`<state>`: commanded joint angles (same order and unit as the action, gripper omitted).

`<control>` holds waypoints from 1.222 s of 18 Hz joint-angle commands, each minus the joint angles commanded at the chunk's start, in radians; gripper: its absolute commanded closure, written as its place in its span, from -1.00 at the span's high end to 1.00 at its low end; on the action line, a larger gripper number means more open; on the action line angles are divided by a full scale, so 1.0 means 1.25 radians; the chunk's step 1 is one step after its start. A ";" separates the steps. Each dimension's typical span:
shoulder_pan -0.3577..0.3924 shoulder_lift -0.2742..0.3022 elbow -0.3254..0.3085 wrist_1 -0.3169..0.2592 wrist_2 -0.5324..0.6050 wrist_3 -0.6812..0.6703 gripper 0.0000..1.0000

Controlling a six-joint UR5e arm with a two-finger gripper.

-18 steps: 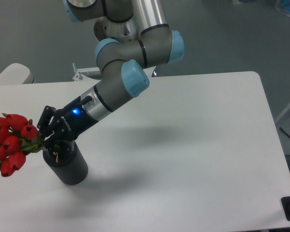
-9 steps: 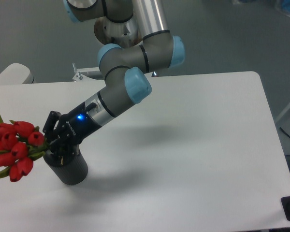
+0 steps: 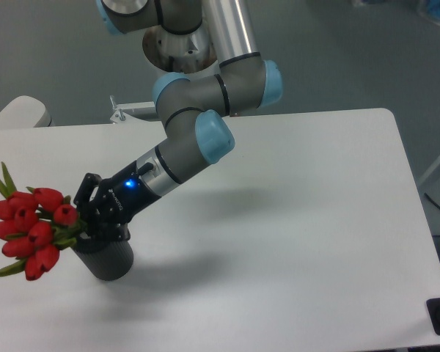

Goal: Insert the flowers into the vase

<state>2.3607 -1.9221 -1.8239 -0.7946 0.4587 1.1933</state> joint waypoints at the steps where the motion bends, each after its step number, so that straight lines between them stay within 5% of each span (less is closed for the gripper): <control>1: 0.004 0.001 -0.001 0.000 -0.002 0.005 0.14; 10: 0.052 0.002 -0.004 0.001 -0.004 0.009 0.95; 22: 0.156 -0.013 0.009 0.001 -0.002 0.009 1.00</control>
<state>2.5555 -1.9389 -1.8132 -0.7931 0.4556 1.2042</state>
